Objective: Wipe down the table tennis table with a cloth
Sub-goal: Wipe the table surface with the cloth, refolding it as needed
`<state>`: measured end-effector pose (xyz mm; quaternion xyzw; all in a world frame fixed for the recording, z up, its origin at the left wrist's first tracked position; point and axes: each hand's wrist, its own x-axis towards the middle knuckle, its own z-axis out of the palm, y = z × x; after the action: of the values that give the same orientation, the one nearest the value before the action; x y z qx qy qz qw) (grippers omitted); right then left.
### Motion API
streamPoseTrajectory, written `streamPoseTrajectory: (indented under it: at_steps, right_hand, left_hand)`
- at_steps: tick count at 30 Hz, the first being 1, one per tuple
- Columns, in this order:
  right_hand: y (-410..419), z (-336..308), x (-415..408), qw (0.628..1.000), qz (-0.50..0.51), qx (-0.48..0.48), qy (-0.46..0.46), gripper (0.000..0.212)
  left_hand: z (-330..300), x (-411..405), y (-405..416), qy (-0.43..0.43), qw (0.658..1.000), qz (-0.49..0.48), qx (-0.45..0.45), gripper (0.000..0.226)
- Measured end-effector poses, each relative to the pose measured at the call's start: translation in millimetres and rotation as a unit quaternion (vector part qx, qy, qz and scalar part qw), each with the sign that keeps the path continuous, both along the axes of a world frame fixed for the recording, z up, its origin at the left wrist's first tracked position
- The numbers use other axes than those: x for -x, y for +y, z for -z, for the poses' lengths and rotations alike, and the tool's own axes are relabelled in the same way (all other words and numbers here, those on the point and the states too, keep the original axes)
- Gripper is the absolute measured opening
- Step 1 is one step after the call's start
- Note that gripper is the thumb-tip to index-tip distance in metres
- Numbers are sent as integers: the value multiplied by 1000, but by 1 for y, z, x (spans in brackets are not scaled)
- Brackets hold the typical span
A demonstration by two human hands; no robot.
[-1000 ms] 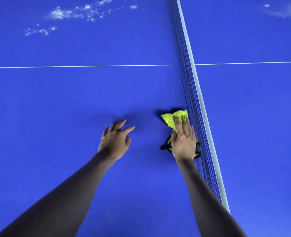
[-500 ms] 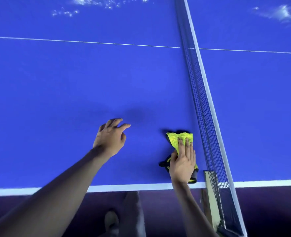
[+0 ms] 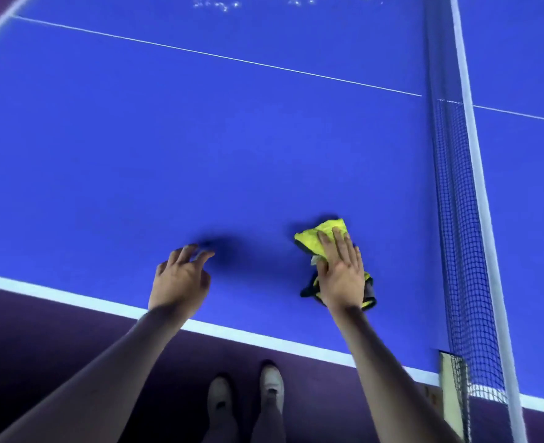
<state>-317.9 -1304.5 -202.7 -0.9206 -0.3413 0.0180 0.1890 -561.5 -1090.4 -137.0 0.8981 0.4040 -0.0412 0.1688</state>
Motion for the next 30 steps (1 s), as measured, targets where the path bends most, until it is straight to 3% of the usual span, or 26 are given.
streamPoseTrajectory:
  at_steps: [4,7,12,15,17,19,21,25,30]
  right_hand:
    - [69,1,-83,997,71,-16,20,51]
    - [84,1,-63,995,94,-36,25,53]
    - [66,-4,85,985,-151,-78,-9,57]
    - [57,-9,179,932,-354,-75,19,59]
    - [65,-4,180,881,-465,-82,0,61]
    - [88,-4,147,867,-491,-73,-30,61]
    - [129,-3,102,894,-440,-72,-39,61]
    - [211,-3,25,974,-217,-53,-34,57]
    - [251,-2,79,998,15,-60,15,52]
  left_hand:
    - [16,17,-2,-40,997,-58,-21,45]
    - [24,29,-4,-43,995,-74,-51,45]
    - [13,33,12,-56,986,-144,-55,43]
    - [0,35,20,-64,978,-189,-52,43]
    - [-6,42,26,-64,978,-192,-57,43]
    - [-8,52,36,-65,977,-195,-60,44]
    - [-7,63,47,-63,975,-205,-62,43]
    - [0,91,65,-55,974,-210,-64,41]
    - [8,128,80,-41,967,-250,-34,41]
